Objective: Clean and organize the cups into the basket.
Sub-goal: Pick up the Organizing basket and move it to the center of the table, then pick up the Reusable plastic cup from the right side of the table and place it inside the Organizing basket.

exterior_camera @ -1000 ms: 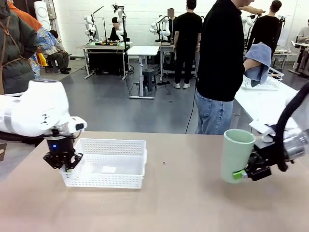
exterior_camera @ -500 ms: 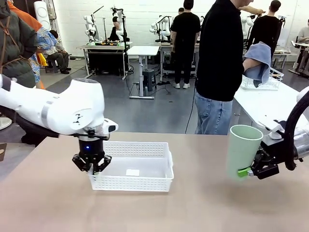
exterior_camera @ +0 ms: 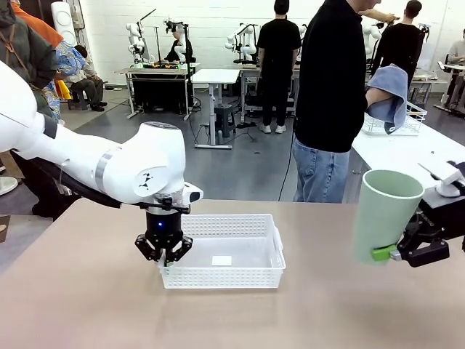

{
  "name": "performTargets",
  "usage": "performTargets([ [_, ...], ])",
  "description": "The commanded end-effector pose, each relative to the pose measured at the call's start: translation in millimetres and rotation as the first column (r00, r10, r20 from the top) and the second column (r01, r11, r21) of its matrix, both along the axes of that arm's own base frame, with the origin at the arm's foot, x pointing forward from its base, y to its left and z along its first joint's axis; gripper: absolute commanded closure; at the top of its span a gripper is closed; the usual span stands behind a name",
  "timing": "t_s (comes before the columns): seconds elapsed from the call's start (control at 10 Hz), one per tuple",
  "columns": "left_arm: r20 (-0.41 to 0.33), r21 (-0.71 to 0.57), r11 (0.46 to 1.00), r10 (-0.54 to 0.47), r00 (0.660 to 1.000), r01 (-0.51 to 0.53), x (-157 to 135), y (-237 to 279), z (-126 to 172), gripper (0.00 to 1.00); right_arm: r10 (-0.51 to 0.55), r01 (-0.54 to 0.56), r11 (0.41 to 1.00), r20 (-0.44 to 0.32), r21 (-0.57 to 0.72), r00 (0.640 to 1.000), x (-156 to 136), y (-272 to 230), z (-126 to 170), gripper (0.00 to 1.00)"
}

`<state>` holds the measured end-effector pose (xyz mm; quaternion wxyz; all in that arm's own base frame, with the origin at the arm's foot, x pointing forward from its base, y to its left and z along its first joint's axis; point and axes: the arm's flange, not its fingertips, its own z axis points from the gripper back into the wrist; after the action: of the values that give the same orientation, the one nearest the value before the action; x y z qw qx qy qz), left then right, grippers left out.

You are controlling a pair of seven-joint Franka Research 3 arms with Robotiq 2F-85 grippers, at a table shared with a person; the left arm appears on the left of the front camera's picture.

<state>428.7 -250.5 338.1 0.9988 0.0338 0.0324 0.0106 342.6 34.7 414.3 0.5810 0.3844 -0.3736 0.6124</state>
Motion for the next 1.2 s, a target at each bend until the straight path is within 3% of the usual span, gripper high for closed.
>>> performTargets([
  [0.0, -0.002, 0.056, 0.998, -0.015, 1.000, 0.015, -6.7, -22.6, -9.7, 1.00, -0.044, 0.044, 0.998, -0.022, 0.032, 0.999, -24.7, 0.9, 0.1, 0.21],
  [0.1, 0.017, 0.062, 0.998, -0.034, 0.999, 0.032, -12.9, -32.6, -7.7, 1.00, -0.072, 0.076, 0.996, -0.074, 0.056, 0.995, -16.8, -1.5, -3.9, 0.21],
  [0.2, 0.028, 0.066, 0.997, -0.046, 0.999, 0.044, -16.6, -39.1, -5.4, 1.00, -0.016, 0.016, 1.000, 0.004, 0.003, 1.000, -0.3, -3.0, 8.0, 0.21],
  [0.6, 0.070, 0.050, 0.996, -0.072, 0.995, 0.069, -26.8, -58.6, 7.0, 1.00, -0.016, 0.016, 1.000, 0.004, 0.003, 1.000, -0.3, -3.0, 8.0, 0.21],
  [0.8, 0.044, 0.021, 1.000, -0.022, 0.999, 0.021, -24.6, -41.1, 11.4, 1.00, -0.016, 0.016, 1.000, 0.004, 0.003, 1.000, -0.3, -3.0, 8.0, 0.21],
  [0.9, 0.046, 0.013, 0.996, -0.085, 0.995, 0.085, -22.7, -52.6, 11.6, 1.00, -0.016, 0.016, 1.000, 0.004, 0.003, 1.000, -0.3, -3.0, 8.0, 0.21],
  [1.1, 0.046, 0.013, 0.996, -0.085, 0.995, 0.085, -22.7, -52.6, 11.6, 1.00, -0.016, 0.016, 1.000, 0.004, 0.003, 1.000, -0.3, -3.0, 8.0, 0.21],
])
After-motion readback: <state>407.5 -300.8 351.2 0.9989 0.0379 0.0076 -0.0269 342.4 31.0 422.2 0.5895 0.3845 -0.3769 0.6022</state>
